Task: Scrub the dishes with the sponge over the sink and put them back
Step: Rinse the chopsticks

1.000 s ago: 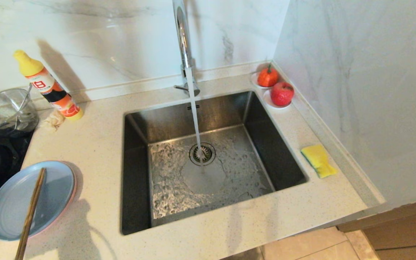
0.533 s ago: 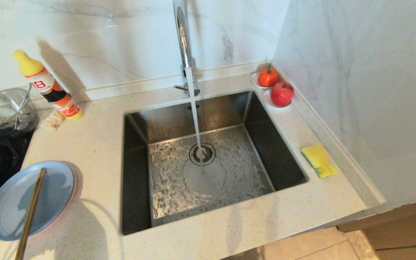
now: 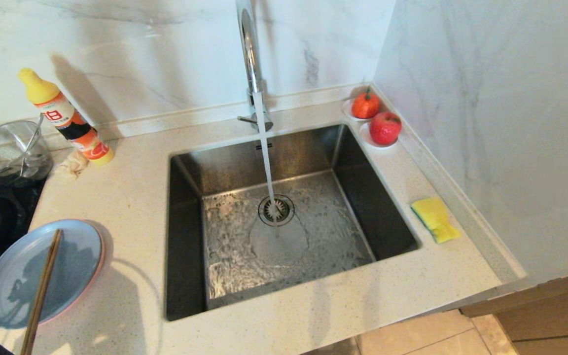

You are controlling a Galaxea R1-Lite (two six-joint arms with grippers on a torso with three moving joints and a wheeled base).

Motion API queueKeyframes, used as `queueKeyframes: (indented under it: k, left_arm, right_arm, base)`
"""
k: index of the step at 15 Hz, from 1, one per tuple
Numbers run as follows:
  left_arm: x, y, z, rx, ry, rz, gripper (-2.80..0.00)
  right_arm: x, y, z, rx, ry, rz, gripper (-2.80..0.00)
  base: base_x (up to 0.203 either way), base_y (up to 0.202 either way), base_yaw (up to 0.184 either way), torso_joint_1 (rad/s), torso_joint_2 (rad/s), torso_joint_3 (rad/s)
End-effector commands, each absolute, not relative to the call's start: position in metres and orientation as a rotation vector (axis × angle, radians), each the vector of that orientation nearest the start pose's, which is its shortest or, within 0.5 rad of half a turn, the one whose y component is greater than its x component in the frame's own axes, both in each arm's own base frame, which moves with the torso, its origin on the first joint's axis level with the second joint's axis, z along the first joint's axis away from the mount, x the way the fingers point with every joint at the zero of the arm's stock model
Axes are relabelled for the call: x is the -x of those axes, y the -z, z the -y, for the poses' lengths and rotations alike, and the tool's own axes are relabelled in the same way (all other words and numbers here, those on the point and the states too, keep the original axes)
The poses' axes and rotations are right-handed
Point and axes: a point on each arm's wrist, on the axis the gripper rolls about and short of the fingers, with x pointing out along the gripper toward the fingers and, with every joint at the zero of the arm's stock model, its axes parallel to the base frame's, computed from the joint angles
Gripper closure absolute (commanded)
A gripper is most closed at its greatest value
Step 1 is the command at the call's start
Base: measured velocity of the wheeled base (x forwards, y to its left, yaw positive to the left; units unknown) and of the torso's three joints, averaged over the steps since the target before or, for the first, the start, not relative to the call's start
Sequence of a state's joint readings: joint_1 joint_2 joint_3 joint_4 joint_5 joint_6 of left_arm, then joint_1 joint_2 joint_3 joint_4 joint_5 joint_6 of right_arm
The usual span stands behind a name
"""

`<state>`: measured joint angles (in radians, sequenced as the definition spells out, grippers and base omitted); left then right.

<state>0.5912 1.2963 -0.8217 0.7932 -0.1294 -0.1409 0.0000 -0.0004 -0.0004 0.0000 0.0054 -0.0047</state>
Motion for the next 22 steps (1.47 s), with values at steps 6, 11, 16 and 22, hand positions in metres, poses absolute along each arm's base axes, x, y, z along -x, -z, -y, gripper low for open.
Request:
queueKeyframes:
  k: [6, 11, 16, 22]
  left_arm:
    - [-0.131, -0.162, -0.084, 0.623, -0.472, -1.265, -2.8]
    - [-0.142, -0.155, -0.091, 0.662, -0.433, -1.27, -2.8]
    - [-0.153, -0.149, -0.098, 0.694, -0.45, -1.291, -2.8]
    - [-0.163, -0.15, -0.105, 0.701, -0.458, -1.274, -2.8]
  right_arm:
    - [0.023, -0.076, 0.0, 0.006, -0.006, 0.002, 0.0]
    - [0.023, -0.076, 0.0, 0.006, -0.006, 0.002, 0.0]
    - [0.023, -0.076, 0.0, 0.005, -0.006, 0.002, 0.0]
    - [0.023, -0.076, 0.0, 0.005, -0.006, 0.002, 0.0]
  base:
    - [0.0, 0.0, 0.0, 0.0, 0.0, 0.0]
    - [0.0, 0.0, 0.0, 0.0, 0.0, 0.0]
    - [0.0, 0.0, 0.0, 0.0, 0.0, 0.0]
    - [0.0, 0.0, 0.0, 0.0, 0.0, 0.0]
